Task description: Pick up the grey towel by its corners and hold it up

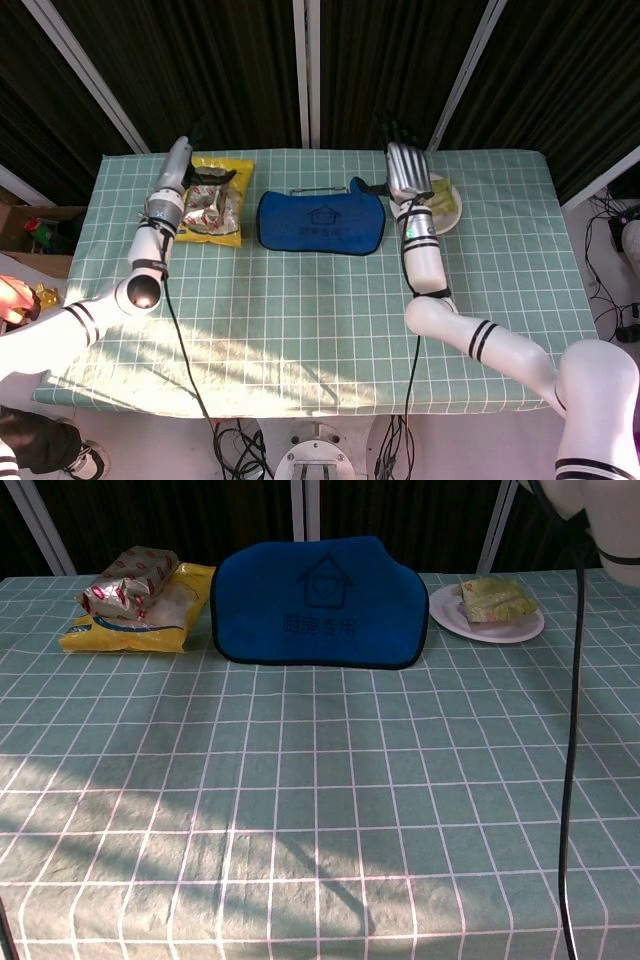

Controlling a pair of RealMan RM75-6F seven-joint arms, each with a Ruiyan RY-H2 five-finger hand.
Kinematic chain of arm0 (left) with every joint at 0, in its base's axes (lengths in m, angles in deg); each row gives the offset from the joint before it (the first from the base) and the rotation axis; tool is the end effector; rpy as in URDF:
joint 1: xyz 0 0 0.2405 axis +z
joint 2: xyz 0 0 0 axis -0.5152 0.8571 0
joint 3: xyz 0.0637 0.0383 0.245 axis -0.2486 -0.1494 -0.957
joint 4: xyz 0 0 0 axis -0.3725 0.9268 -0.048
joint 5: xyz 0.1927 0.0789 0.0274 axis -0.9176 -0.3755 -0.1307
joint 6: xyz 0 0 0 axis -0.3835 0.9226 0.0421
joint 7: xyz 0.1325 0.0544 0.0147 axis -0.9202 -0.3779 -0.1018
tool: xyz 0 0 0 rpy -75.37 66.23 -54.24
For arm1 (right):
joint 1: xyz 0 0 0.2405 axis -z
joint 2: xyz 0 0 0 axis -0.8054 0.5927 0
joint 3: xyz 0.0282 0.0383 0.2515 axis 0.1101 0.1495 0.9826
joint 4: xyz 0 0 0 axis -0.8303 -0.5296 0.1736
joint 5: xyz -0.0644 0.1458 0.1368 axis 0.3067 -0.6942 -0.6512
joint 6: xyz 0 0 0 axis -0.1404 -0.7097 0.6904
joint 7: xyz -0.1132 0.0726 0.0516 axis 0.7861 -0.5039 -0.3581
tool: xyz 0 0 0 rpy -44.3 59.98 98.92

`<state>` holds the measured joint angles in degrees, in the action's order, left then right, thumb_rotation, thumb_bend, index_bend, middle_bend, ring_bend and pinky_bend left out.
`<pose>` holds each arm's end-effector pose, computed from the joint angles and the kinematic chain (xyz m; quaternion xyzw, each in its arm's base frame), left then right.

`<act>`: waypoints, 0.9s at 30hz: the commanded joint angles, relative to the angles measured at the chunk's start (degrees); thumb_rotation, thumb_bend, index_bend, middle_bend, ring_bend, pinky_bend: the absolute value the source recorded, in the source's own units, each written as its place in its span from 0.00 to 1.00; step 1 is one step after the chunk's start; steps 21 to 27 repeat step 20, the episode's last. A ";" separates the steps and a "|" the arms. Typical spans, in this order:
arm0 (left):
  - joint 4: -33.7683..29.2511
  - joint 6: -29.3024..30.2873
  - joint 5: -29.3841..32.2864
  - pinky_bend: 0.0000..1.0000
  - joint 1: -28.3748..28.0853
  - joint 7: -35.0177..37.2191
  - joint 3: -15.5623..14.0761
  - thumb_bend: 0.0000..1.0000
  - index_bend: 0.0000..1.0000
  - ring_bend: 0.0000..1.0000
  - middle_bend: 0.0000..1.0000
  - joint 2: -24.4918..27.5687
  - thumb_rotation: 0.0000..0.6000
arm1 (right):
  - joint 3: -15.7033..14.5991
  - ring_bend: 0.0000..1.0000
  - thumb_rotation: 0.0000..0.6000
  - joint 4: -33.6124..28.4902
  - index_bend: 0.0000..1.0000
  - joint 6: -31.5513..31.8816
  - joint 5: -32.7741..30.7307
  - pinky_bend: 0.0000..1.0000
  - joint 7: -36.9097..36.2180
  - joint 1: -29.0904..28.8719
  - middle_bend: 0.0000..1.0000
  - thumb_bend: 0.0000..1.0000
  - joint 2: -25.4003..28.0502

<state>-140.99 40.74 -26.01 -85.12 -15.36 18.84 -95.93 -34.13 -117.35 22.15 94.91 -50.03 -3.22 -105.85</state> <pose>-0.1201 0.4720 0.0974 -0.4347 -0.6350 -0.5271 0.3606 -0.0487 -0.4591 0.0456 0.5451 -0.4618 0.5231 0.4648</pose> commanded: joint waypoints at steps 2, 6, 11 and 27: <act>-26.49 22.23 -29.99 0.11 17.84 -1.99 -10.91 0.20 0.04 0.06 0.02 10.81 1.00 | -15.92 0.00 1.00 -31.34 0.00 16.96 17.32 0.00 -1.15 21.56 0.00 0.18 17.11; -29.00 35.76 -44.69 0.11 27.21 -10.45 -21.90 0.20 0.11 0.06 0.04 9.49 1.00 | -28.03 0.00 1.00 -37.98 0.00 25.63 30.69 0.00 -2.29 32.16 0.00 0.18 23.17; -24.89 49.25 -54.38 0.11 38.93 -18.65 -32.55 0.20 0.11 0.06 0.06 2.91 0.99 | -40.28 0.00 1.00 -33.71 0.00 35.26 43.15 0.00 -4.23 43.52 0.00 0.22 24.71; -14.88 59.11 -59.38 0.11 51.24 -22.71 -39.06 0.20 0.09 0.06 0.06 -2.88 0.97 | -46.31 0.00 1.00 -22.01 0.00 41.91 45.49 0.00 -6.91 55.65 0.00 0.24 19.15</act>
